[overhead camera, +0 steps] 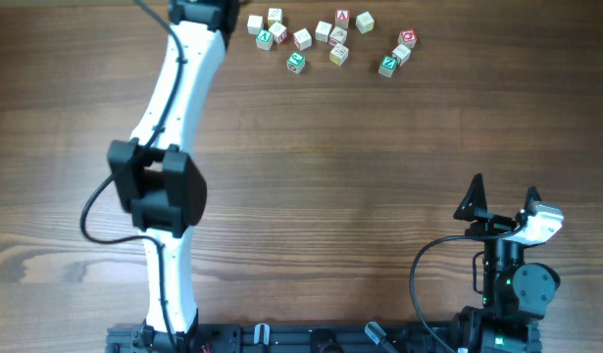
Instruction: Form a circle
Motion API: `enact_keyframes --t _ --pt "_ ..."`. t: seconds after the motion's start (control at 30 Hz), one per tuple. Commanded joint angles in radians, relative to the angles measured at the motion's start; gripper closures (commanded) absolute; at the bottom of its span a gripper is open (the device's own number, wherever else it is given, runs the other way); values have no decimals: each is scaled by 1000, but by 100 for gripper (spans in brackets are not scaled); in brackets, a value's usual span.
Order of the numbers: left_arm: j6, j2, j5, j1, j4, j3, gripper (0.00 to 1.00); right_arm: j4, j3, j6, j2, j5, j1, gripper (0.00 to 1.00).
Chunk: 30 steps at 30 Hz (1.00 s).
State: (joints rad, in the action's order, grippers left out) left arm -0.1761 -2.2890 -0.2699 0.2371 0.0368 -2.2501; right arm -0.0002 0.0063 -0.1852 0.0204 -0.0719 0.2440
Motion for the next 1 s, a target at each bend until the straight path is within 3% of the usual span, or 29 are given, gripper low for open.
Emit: enact_keyframes --t 0.0,0.13,0.23,0.77,0.93,0.97 --pt "41 -85 -29 35 50 -11 0 3 -1 -8 -6 -11 4 0" --pt "41 -201 34 47 41 -11 0 3 -1 -8 -6 -11 4 0" --pt "41 -257 162 46 142 -10 0 3 -1 -8 -6 -11 4 0" --pt "41 -344 114 53 499 -8 2 3 -1 -8 -6 -11 4 0" --pt "42 -344 80 59 514 -8 8 3 -1 -8 -6 -11 4 0" --pt "42 -344 80 63 522 -8 17 3 -1 -8 -6 -11 4 0"
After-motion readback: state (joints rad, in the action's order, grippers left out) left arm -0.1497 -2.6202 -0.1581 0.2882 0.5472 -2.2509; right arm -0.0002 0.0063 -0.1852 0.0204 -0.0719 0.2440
